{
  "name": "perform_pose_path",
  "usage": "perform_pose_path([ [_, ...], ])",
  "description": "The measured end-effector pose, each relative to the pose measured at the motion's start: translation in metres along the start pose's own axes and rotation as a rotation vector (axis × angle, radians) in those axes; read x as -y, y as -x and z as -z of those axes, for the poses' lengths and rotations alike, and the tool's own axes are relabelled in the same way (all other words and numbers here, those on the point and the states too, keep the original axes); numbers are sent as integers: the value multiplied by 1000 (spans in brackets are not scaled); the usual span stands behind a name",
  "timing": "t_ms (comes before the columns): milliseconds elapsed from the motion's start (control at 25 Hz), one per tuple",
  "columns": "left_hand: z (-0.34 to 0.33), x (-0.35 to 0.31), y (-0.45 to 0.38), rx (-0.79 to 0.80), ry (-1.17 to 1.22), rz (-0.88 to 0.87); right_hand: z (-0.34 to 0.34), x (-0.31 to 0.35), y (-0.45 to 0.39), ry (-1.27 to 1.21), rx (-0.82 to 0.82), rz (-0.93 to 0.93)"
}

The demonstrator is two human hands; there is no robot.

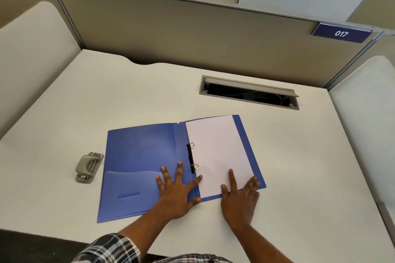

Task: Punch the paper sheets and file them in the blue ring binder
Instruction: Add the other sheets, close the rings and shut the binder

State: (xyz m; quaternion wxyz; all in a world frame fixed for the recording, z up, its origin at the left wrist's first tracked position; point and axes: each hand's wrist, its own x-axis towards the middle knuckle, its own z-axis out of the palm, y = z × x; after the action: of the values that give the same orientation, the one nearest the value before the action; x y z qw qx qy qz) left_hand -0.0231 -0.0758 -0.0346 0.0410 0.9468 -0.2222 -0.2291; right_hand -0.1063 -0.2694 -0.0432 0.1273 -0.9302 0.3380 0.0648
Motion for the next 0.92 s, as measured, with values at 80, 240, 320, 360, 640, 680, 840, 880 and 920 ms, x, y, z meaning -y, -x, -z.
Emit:
perform_pose_path([
  [80,-3,-1,-2,15,-43,9,-1,-1,-1,9,-11,8],
  [240,-6,-1,-5,40,-58,20,-4,1,-1,35,-40,24],
  [320,-6,-2,-6,53,-73,30,-2,2,1,22,-63,54],
  [360,-6,-3,-6,56,-79,36,1,5,2,17,-71,77],
  [640,-6,2,-7,77,-65,12,29,8,-8,-687,-224,-41],
  [680,-5,4,-7,75,-69,4,37,3,-14,-829,-268,-129],
  [840,-6,5,-7,70,-78,-10,59,-25,-42,-931,-195,-457],
  [880,-6,5,-7,68,-82,-9,60,-33,-46,-861,-165,-469],
  [920,-6,5,-8,68,-85,-9,59,-40,-49,-797,-142,-468],
])
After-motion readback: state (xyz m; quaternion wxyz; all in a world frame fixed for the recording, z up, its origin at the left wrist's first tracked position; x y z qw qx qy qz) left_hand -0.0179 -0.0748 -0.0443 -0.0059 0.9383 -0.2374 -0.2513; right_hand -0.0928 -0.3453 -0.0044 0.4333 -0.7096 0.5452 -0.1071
